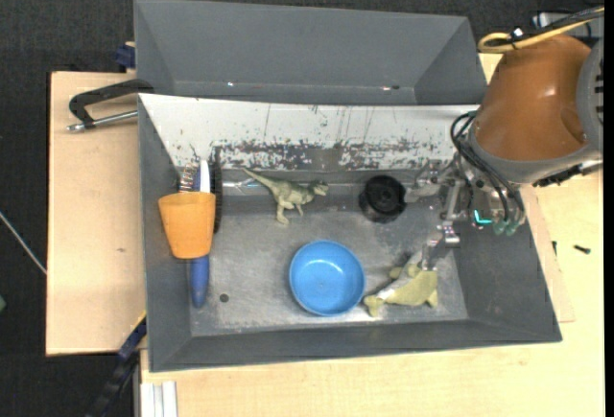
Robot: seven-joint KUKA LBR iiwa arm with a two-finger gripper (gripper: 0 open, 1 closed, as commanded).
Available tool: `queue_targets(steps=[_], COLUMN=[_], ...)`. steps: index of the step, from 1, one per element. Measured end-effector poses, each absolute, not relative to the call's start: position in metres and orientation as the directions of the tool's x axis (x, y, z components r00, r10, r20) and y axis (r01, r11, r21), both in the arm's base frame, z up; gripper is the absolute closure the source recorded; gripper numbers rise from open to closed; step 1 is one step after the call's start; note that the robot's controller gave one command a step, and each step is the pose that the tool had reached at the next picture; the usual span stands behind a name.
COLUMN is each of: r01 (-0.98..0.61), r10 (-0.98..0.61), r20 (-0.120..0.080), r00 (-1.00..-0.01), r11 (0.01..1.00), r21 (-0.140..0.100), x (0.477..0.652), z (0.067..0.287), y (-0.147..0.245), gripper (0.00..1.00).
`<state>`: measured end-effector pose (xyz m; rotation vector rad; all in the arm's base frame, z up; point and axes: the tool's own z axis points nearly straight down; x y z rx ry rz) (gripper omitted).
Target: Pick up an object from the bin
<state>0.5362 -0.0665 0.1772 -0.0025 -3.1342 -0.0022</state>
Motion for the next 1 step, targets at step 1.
queue_targets(steps=[1], r01=[0.347], r10=[0.347], r20=[-0.006], r00=[-0.938], r11=[0.938], r21=[0.004], x=[0.5673], z=[0.0908], y=[-0.0465], gripper=[0.00])
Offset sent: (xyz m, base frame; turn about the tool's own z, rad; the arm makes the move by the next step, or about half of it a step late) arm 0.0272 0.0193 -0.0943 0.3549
